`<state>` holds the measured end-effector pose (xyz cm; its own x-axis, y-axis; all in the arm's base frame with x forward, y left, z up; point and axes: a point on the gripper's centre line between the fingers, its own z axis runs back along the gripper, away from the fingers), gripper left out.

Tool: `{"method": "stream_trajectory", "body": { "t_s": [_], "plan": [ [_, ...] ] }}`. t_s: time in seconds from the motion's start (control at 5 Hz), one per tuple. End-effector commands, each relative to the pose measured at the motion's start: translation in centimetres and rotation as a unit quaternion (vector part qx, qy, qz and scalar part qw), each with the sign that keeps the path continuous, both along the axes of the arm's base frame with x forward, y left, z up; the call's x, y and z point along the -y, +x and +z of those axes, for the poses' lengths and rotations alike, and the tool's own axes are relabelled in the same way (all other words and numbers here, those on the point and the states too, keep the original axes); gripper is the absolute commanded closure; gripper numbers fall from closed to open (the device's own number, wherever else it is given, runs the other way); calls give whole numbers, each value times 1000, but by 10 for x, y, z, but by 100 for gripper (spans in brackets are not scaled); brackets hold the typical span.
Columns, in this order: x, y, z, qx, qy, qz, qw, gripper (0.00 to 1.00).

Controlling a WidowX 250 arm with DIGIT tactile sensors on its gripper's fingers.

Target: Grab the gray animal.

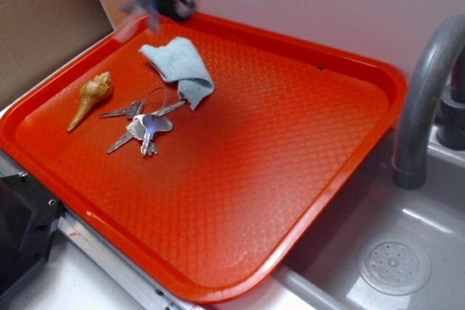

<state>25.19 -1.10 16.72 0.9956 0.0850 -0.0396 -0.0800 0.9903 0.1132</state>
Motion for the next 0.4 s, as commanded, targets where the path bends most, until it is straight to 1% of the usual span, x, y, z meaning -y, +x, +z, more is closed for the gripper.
{"method": "stream_trajectory", "body": {
  "t_s": [0.0,0.2],
  "plan": [
    [-8,-42,61,64,-33,93,993,100],
    [-3,-32,51,46,-51,43,997,100]
  ]
}}
